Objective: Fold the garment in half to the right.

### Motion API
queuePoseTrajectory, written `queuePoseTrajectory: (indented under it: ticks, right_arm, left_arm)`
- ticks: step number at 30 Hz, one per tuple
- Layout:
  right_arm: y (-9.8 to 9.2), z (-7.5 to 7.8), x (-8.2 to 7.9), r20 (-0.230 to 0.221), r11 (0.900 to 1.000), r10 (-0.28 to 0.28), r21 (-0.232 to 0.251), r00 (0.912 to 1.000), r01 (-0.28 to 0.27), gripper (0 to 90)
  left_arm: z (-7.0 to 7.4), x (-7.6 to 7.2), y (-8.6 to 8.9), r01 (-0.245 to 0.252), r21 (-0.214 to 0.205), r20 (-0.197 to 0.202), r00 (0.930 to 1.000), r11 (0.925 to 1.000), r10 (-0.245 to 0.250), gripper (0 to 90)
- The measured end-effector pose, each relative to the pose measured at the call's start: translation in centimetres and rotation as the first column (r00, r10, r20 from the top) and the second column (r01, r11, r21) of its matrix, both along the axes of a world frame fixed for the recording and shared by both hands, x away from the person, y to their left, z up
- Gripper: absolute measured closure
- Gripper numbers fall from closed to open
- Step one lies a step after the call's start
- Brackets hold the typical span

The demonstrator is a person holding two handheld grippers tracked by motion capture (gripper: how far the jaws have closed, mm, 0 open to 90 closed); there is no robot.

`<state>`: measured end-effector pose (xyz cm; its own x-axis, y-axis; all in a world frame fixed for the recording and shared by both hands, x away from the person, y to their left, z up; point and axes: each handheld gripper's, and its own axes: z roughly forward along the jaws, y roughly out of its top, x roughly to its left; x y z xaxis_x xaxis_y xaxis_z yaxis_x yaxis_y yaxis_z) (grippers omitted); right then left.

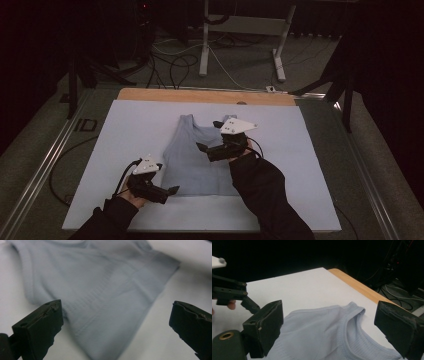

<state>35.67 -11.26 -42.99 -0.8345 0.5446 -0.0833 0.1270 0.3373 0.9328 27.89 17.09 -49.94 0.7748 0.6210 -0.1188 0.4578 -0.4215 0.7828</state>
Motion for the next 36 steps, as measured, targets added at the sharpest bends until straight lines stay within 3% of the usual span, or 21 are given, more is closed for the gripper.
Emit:
queuePoseTrajectory:
  ticks: [8, 14, 24, 27, 28, 32, 36]
  right_arm:
    - [0.3, -0.1, -0.2, 0.000, 0.9999, 0.011, -0.008, 0.9999, -0.011, 8.6]
    - [0.5, -0.1, -0.2, -0.001, 0.9998, 0.017, -0.012, 0.9999, -0.017, 8.6]
    - [0.8, -0.5, 0.0, -0.010, 0.9997, 0.020, -0.017, 0.9997, -0.020, 8.6]
    - [1.0, -0.6, 0.0, -0.015, 0.9997, 0.022, -0.015, 0.9997, -0.022, 8.6]
    - [1.0, -0.6, 0.0, -0.015, 0.9996, 0.023, -0.016, 0.9996, -0.024, 8.6]
    - [1.1, -0.7, 0.1, -0.012, 0.9995, 0.027, -0.018, 0.9996, -0.027, 8.6]
    - [1.3, -0.8, 0.1, -0.013, 0.9994, 0.029, -0.018, 0.9995, -0.030, 8.6]
  left_arm:
    - [-1.8, 1.4, 0.0, 0.000, 0.060, -0.075, 0.9972, 0.9982, 0.004, 0.0]
    - [-2.5, 2.2, 0.3, 0.021, 0.081, -0.159, 0.9873, 0.9965, -0.008, 0.0]
    - [-2.8, 3.0, 0.3, 0.049, 0.056, -0.218, 0.9753, 0.9973, -0.035, 9.4]
    - [-2.6, 3.3, 0.4, 0.048, 0.041, -0.247, 0.9684, 0.9980, -0.037, 14.6]
    - [-2.6, 3.2, 0.3, 0.064, 0.035, -0.258, 0.9646, 0.9973, -0.053, 17.3]
    - [-2.4, 2.9, 0.0, 0.066, 0.052, -0.261, 0.9641, 0.9965, -0.050, 24.5]
    - [-2.5, 2.3, 0.3, 0.073, 0.018, -0.279, 0.9580, 0.9972, -0.065, 30.8]
